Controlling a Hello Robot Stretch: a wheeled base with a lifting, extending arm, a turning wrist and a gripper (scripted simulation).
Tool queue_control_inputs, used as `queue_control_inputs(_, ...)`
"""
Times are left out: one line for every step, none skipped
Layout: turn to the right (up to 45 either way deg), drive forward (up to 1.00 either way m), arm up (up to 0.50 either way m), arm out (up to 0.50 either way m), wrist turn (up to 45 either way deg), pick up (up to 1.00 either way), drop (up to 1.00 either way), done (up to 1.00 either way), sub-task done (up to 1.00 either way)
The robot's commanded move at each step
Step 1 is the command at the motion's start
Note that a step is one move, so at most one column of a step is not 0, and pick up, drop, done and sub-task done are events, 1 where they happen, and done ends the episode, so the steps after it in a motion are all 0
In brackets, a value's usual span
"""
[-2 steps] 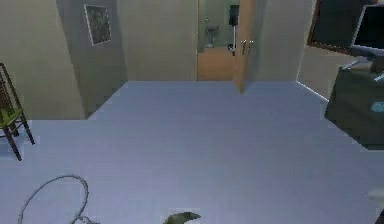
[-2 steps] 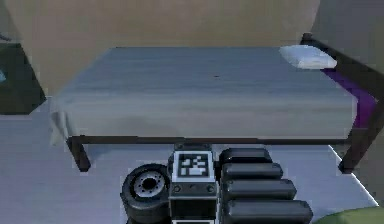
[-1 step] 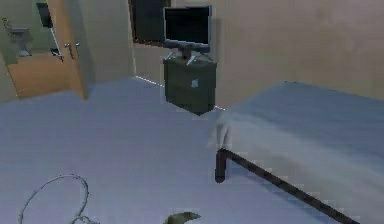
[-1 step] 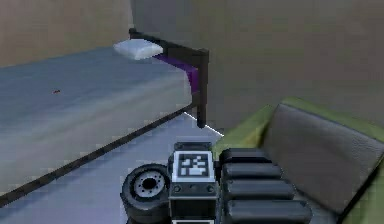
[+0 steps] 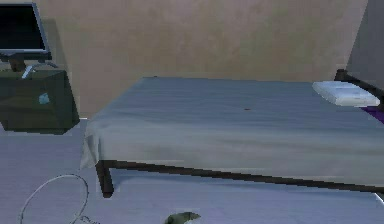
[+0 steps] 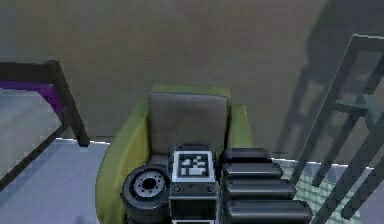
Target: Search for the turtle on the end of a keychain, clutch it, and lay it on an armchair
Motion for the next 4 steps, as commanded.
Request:
queue_control_inputs(0.0, 0.00, 0.00, 0.48, 0.0, 0.00, 0.00, 0.00, 0.00)
queue_control_inputs(0.0, 0.00, 0.00, 0.00, 45.0, 0.00, 0.00, 0.00, 0.00)
queue_control_inputs(0.0, 0.00, 0.00, 0.00, 45.0, 0.00, 0.00, 0.00, 0.00)
queue_control_inputs(0.0, 0.00, 0.00, 0.00, 39.0, 0.00, 0.00, 0.00, 0.00)
